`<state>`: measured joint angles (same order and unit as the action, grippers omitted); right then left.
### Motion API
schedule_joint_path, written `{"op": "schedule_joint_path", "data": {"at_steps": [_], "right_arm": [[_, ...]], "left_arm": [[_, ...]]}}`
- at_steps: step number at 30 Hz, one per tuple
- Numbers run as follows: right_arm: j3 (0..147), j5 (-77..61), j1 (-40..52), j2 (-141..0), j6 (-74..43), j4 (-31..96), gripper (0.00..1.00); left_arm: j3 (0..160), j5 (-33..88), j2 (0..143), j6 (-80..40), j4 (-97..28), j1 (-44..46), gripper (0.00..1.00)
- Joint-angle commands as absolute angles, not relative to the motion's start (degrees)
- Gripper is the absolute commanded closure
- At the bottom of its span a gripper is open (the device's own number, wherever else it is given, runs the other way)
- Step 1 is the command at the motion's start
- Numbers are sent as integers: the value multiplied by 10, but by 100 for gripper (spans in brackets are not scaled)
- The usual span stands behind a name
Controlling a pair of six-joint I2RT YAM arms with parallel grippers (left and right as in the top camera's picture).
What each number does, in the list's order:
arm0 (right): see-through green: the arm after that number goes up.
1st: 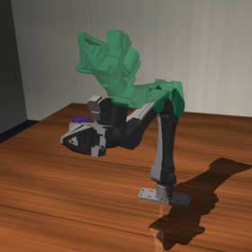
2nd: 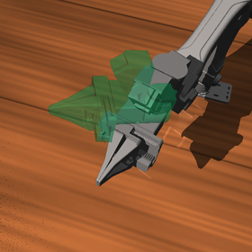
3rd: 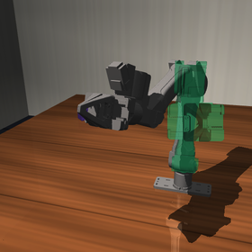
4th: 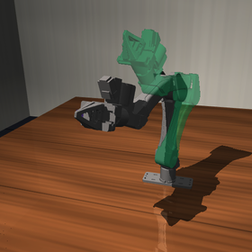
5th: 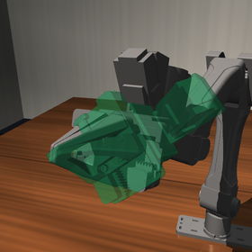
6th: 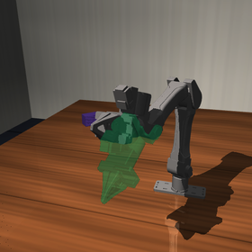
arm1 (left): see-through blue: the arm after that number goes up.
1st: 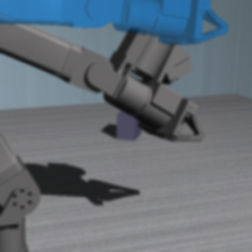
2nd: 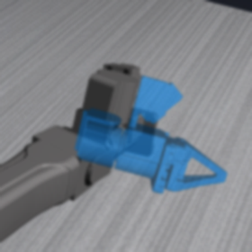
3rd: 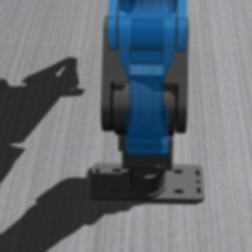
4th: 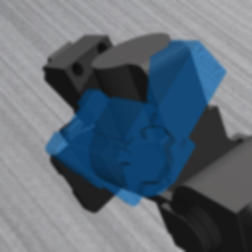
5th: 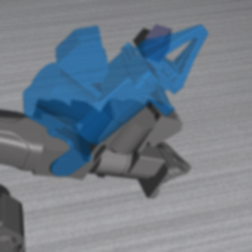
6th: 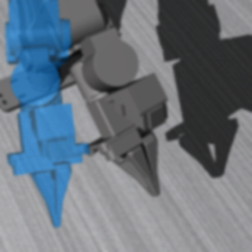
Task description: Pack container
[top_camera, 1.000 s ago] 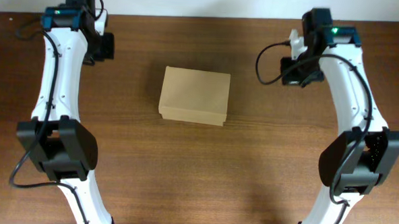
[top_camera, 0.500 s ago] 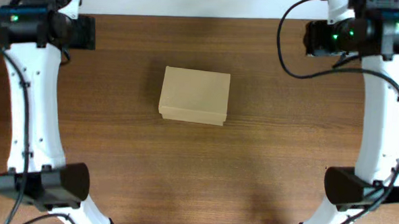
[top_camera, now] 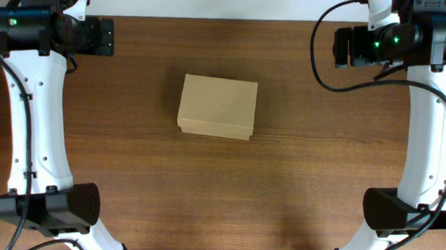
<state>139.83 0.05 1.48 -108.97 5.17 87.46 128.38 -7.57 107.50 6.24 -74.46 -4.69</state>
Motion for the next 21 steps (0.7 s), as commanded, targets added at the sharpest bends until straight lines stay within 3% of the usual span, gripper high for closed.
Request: {"op": "schedule_joint_path", "data": {"at_steps": [1,13,21], "right_arm": [[1406,5,15,-1088,53,876,1],[1406,8,14,-1086,56,873,1],[1385,-19,15,-1009,55,770,1]], "left_arm": [[1287,-80,1078,63,-747,-49,0],[1287,-80,1078,63,-747,-49,0],[1287,-80,1078,63,-747,-49,0]]}}
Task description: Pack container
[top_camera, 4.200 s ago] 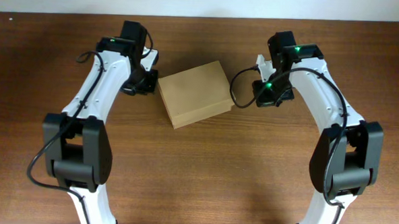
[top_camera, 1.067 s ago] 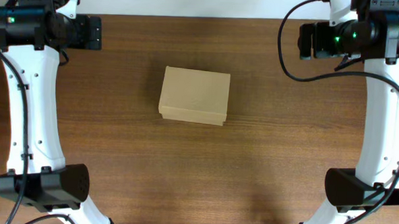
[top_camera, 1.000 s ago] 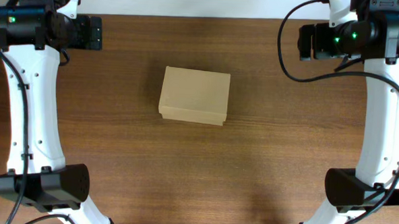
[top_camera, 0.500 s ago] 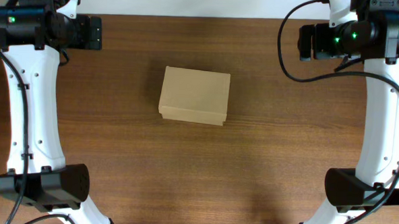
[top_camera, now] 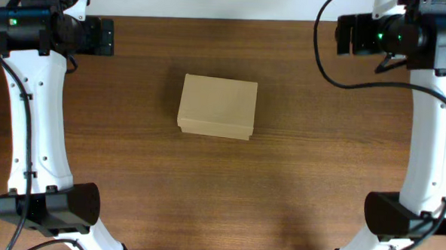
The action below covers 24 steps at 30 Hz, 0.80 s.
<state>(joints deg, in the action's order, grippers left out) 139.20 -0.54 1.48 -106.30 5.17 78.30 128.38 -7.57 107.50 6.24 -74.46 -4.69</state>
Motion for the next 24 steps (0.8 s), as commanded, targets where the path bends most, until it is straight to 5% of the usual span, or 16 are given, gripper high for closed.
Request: {"op": "schedule_joint_path", "data": {"at_steps": [1,9,24], "right_arm": [[1361,-19,15,-988,55,748,1],[924,-50,15,-706,55,463,1],[290,-101,15,-149,55,170,1]], "left_arm": [[1287,-80,1078,63,-747,-49,0],[1287,-80,1078,63,-747,-49,0],[1287,-80,1078,63,-747,-49,0]]}}
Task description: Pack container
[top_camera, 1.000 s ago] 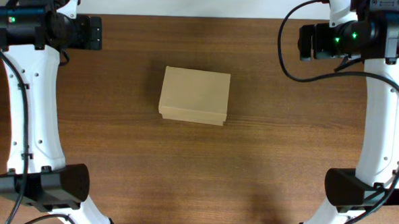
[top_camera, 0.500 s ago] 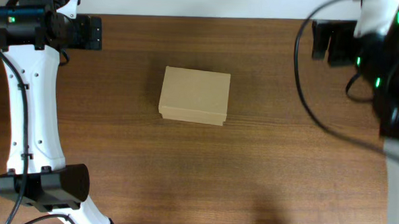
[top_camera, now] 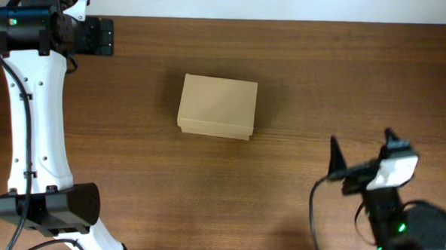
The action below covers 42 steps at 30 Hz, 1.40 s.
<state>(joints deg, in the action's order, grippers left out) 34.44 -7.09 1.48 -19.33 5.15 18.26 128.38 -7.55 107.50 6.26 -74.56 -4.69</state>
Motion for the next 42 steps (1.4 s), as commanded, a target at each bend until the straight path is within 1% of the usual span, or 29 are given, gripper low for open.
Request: {"op": "schedule_joint_path", "data": {"at_steps": [1,6,9,14,27,42], "right_arm": [[255,-113,15,-117,55,154,1],[133,-160,15,0,55,85,1],[104,-163,15,-3,55,50,1],[91,-143,15,-1,58,51,1],[13,-144,15,-1,57,51,1],[5,-146,15,-1,56,36,1]], "left_arm": [[1287,-80,1078,63,-747,-49,0],[1287,-80,1078,63,-747,-49,0],[1287,-80,1078,63,-747,-49,0],[1287,-80,1078,63,-747,-49,0],[1287,-80,1078,63,-747,-49,0],[1287,-80,1078,63,-747,-49,0]]}}
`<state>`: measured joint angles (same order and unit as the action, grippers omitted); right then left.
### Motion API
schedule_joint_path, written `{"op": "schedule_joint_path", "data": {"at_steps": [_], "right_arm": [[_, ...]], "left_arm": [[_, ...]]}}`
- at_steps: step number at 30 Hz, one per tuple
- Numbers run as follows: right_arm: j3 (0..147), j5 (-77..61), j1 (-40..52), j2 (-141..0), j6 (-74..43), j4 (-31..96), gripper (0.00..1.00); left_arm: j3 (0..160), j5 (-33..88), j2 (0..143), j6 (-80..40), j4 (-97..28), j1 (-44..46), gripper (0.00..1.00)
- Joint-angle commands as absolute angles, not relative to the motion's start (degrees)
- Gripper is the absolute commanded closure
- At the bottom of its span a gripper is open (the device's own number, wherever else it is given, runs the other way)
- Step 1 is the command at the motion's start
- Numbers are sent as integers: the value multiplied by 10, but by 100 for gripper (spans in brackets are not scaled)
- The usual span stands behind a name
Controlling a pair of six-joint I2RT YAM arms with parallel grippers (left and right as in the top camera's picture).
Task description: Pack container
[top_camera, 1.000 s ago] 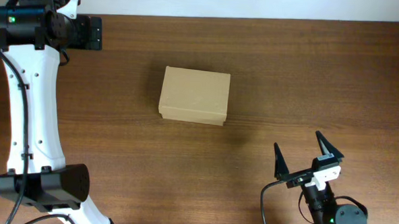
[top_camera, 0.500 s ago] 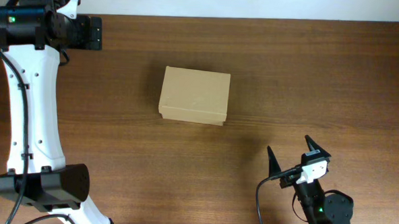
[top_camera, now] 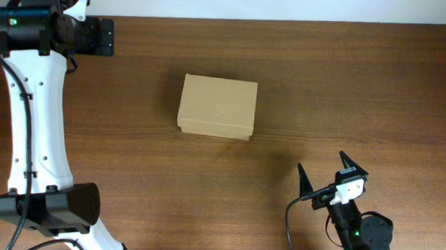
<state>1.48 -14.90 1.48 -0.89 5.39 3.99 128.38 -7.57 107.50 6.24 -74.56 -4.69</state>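
Note:
A closed tan cardboard box lies flat a little behind the middle of the wooden table. Nothing else of the task shows. My left gripper hangs at the far left corner, well away from the box; its fingers read as one dark block, so their state is unclear. My right gripper is near the front edge at the right, pointing up toward the camera. Its two pointed fingertips are spread apart with nothing between them.
The left arm's white links run along the left edge down to its base. The right arm is folded over its base at the front right. A pale wall strip borders the far edge.
The right arm has folded further down over its base, and its open gripper now sits lower and more to the left. The box and the left arm have not moved.
The right arm first stretched along the right edge with its gripper at the far right corner, and stayed there a moment later. Then it was drawn back to the front right, gripper open and upturned, and now sits lower still. Box and left arm stayed put.

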Motion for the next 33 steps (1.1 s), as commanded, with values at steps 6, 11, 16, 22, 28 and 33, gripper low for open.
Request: {"op": "schedule_joint_path", "data": {"at_steps": [6,11,16,22,28,33], "right_arm": [[5,-146,15,-1,56,36,1],[5,-146,15,-1,56,36,1],[5,-146,15,-1,56,36,1],[5,-146,15,-1,56,36,1],[5,-146,15,-1,56,36,1],[5,-146,15,-1,56,36,1]], "left_arm": [[1287,-80,1078,63,-747,-49,0],[1286,-80,1063,63,-746,-49,0],[1224,-42,964,61,-670,-48,0],[890,3,741,61,-328,-12,0],[602,3,542,61,-167,19,0],[399,3,390,61,-119,19,0]]}}
